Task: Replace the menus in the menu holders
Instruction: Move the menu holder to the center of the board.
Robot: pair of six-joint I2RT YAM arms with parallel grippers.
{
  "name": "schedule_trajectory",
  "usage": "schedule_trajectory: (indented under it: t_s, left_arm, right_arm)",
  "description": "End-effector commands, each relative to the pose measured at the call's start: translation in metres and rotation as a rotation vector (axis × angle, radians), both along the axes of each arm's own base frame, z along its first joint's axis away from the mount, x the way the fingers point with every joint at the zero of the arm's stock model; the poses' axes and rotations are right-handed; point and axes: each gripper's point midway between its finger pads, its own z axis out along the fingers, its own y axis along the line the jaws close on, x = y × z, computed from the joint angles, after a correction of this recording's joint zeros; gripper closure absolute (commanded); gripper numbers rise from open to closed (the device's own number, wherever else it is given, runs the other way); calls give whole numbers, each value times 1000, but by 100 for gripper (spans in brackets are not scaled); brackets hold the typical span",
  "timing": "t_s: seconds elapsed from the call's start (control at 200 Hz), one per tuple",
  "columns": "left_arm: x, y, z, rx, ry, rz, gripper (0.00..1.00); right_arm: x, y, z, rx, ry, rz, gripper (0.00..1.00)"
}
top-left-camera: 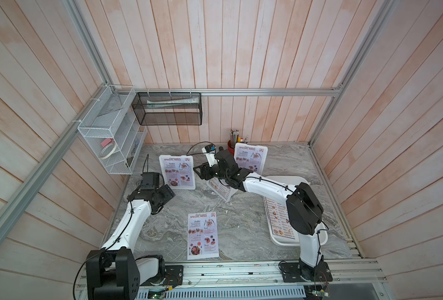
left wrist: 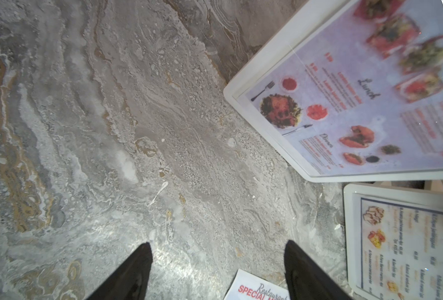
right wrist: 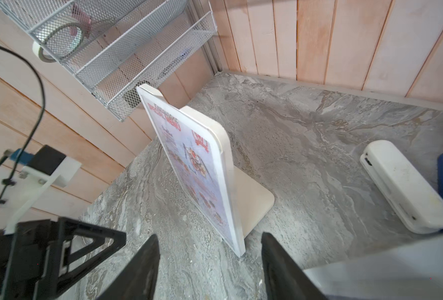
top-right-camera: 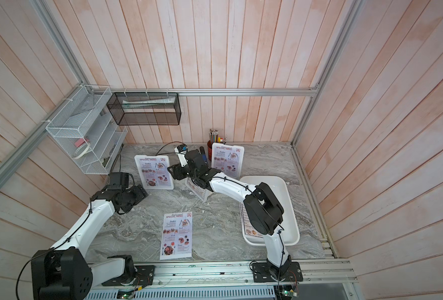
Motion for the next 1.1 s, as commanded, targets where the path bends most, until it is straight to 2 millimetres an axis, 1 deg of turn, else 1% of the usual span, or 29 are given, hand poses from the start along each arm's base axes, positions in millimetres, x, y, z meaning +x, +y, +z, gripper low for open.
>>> schedule_trajectory:
  t_s: [0.0, 0.16, 0.245, 0.31, 0.4, 0.5, 0.575, 0.75, 0.82, 0.87, 1.01, 1.095]
  left_arm:
    - [-11, -1, -1, 25, 12, -19, 18]
    - [-16, 2, 1, 52, 16, -22, 18]
    - [-16, 2, 4, 54, 10, -26, 18]
    - [-16, 3, 5, 60, 7, -26, 18]
    - [-17, 5, 6, 75, 7, -27, 18]
    - [-18, 6, 6, 83, 7, -27, 18]
    - [-17, 6, 8, 83, 1, -27, 18]
    - [-15, 9, 17, 98, -17, -24, 18]
    - [-15, 9, 19, 102, -22, -25, 18]
    - [-15, 8, 19, 100, -24, -27, 18]
    - [-17, 8, 17, 96, -18, -28, 18]
    - [-16, 8, 19, 93, -26, -27, 18]
  right_arm:
    - [10, 18, 9, 52, -34, 9, 37]
    - [19, 35, -4, 63, -36, 31, 37]
    - [22, 44, -6, 79, -35, 57, 37]
    - [19, 51, -9, 86, -31, 84, 39]
    - [10, 57, -5, 86, -45, 111, 41]
    - [-3, 58, 2, 90, -52, 142, 43]
    - [-10, 54, 8, 101, -57, 152, 45]
    - [-19, 45, 15, 130, -53, 147, 54]
    - [-18, 44, 13, 136, -52, 134, 58]
    - [-13, 44, 10, 131, -54, 118, 59]
    - [0, 51, -3, 118, -32, 110, 61]
    - [4, 55, -7, 117, -29, 108, 66]
